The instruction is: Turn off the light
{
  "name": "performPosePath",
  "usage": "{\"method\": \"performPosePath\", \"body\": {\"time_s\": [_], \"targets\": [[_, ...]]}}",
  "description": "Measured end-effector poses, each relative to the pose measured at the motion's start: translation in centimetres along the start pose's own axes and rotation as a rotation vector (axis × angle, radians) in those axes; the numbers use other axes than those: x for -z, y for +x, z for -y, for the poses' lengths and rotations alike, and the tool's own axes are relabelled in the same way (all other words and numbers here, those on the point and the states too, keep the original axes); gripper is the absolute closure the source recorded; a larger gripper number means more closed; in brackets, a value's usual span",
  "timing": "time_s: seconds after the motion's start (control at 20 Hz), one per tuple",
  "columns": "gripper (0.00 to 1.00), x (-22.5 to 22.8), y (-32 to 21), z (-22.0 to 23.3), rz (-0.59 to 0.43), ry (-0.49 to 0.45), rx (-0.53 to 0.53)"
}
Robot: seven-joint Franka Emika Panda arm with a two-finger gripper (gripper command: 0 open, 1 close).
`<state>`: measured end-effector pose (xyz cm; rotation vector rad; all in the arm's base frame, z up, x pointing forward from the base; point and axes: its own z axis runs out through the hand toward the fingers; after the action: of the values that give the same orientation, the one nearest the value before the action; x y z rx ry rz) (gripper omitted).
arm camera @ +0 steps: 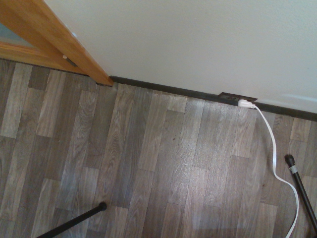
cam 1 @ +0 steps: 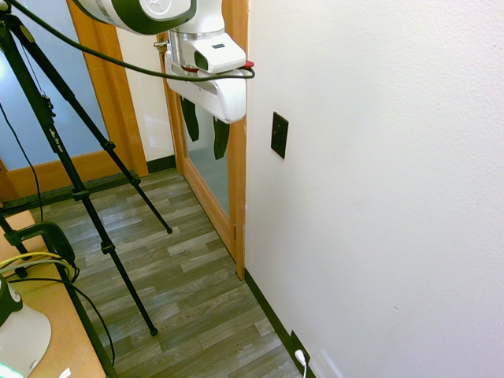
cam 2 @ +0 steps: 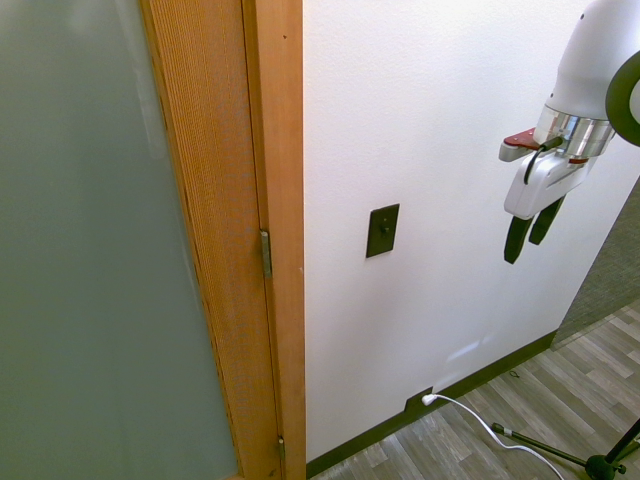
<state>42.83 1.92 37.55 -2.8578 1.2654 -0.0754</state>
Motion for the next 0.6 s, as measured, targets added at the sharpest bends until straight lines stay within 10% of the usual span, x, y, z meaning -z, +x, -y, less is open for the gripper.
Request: {"method": "performPosePath", "body": {"time_s": [0.6], "targets": [[0.00, -5.9, 1.7, 12.0, -0.125, 0.134, -0.010]]}}
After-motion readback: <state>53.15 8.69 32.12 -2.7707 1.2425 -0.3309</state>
